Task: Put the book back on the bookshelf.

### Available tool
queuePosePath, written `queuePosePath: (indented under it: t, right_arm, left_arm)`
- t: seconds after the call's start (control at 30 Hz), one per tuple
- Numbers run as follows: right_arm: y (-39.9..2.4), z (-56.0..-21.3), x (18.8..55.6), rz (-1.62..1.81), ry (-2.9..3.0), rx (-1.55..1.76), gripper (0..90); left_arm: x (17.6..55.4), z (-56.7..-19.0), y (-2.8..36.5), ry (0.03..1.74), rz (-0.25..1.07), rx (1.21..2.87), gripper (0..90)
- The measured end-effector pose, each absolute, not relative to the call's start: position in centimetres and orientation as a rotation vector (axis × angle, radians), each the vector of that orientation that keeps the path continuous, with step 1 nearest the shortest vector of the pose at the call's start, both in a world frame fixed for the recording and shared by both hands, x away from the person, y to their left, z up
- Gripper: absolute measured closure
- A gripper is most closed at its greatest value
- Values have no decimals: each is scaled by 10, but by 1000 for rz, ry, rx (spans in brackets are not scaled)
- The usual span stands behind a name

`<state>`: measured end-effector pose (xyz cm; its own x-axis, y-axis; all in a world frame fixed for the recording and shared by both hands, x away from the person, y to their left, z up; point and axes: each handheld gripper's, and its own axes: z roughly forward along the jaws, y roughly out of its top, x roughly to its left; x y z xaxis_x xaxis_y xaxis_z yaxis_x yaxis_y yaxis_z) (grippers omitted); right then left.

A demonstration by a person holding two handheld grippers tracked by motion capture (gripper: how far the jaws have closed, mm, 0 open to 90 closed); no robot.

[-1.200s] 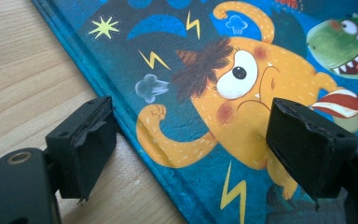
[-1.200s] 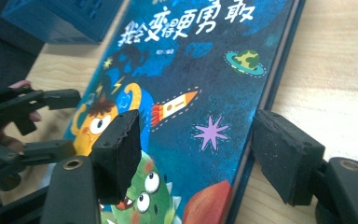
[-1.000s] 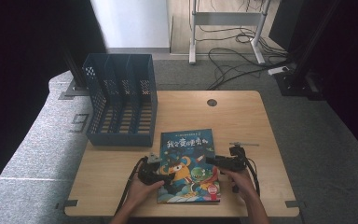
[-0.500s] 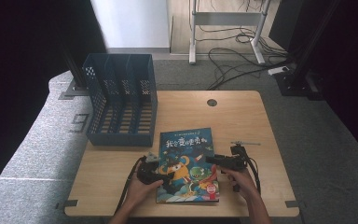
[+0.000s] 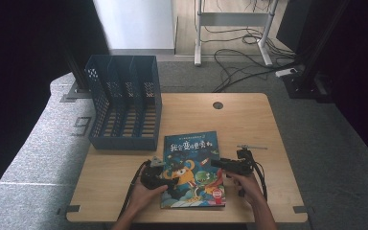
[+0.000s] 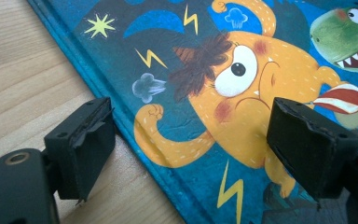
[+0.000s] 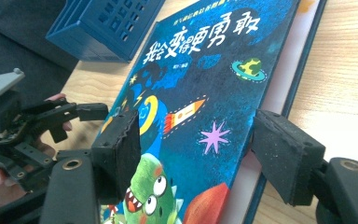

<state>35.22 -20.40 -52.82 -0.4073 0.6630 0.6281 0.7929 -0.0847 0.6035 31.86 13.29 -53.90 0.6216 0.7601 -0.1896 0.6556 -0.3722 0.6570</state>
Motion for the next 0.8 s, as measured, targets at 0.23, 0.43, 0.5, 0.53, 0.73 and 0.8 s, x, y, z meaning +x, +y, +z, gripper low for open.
queuePosePath:
  t: [0.23,0.43,0.5,0.53,0.73,0.8]
  right_arm:
    - [-205,-527,354,-1499,-2020,-1634,337]
    - [-197,-532,356,-1421,-2118,-1688,333]
    - [-196,-532,356,-1411,-2135,-1695,351]
    - [-195,-532,356,-1426,-2124,-1666,355]
    - [-183,-528,358,-1394,-2235,-1702,329]
    - [-181,-528,361,-1361,-2290,-1749,322]
  left_arm:
    - [320,-540,135,1103,173,2126,153]
    - [319,-539,134,1104,185,2135,155]
    - [319,-539,133,1105,185,2134,156]
    - [319,-539,133,1106,188,2134,155]
    - [319,-539,133,1107,185,2135,156]
    - [318,-539,133,1109,189,2135,155]
